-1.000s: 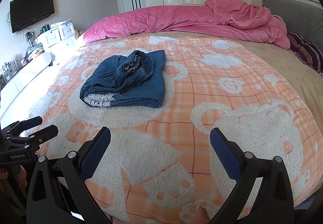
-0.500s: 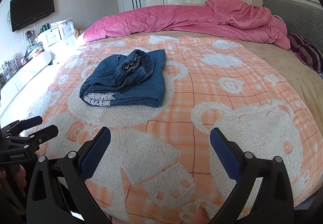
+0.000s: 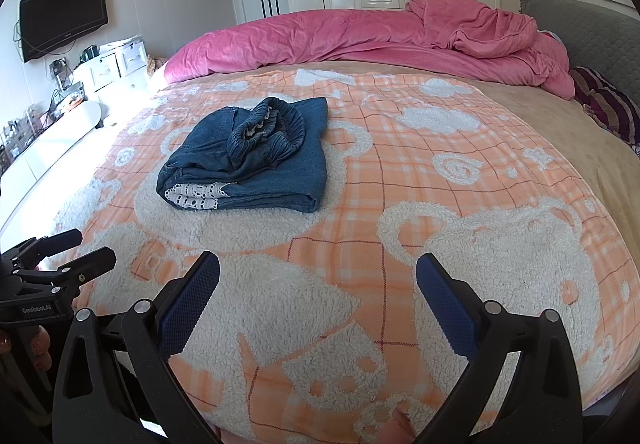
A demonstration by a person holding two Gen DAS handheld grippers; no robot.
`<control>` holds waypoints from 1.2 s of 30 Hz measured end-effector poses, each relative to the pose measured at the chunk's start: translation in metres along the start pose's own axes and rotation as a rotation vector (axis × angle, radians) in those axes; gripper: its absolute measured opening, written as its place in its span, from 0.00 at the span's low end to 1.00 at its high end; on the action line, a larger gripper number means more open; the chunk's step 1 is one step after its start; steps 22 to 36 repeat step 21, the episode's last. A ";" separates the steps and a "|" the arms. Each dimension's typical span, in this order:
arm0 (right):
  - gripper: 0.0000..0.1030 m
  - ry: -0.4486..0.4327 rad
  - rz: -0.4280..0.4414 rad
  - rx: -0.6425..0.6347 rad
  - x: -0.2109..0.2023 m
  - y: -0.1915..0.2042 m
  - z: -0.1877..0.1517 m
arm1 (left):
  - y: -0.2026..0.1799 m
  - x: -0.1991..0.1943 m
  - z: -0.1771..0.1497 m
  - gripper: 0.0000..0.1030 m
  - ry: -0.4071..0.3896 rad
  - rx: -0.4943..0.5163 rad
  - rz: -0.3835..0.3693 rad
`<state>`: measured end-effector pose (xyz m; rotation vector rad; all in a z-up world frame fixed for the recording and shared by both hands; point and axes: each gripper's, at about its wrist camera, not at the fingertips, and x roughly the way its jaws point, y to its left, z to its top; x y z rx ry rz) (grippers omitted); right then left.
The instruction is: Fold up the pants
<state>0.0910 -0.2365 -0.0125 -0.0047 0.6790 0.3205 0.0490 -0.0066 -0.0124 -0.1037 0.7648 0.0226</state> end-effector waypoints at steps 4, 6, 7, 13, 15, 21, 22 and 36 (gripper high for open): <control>0.95 0.002 -0.002 0.003 0.001 -0.002 0.000 | 0.001 0.001 0.001 0.91 0.005 -0.002 0.004; 0.95 0.007 -0.003 0.008 0.002 -0.005 0.001 | 0.003 0.003 0.002 0.91 0.014 -0.014 -0.001; 0.95 0.007 -0.005 0.015 0.001 -0.006 0.002 | 0.006 0.004 0.003 0.91 0.019 -0.023 -0.002; 0.95 0.039 -0.027 0.122 0.004 -0.047 0.027 | 0.041 -0.006 0.046 0.91 -0.027 -0.104 0.005; 0.95 0.065 -0.099 0.151 0.009 -0.081 0.043 | 0.073 0.011 0.073 0.91 0.045 -0.126 0.093; 0.95 0.158 -0.401 0.360 0.042 -0.243 0.069 | 0.217 0.091 0.125 0.91 0.209 -0.255 0.428; 0.95 0.158 -0.401 0.360 0.042 -0.243 0.069 | 0.217 0.091 0.125 0.91 0.209 -0.255 0.428; 0.95 0.158 -0.401 0.360 0.042 -0.243 0.069 | 0.217 0.091 0.125 0.91 0.209 -0.255 0.428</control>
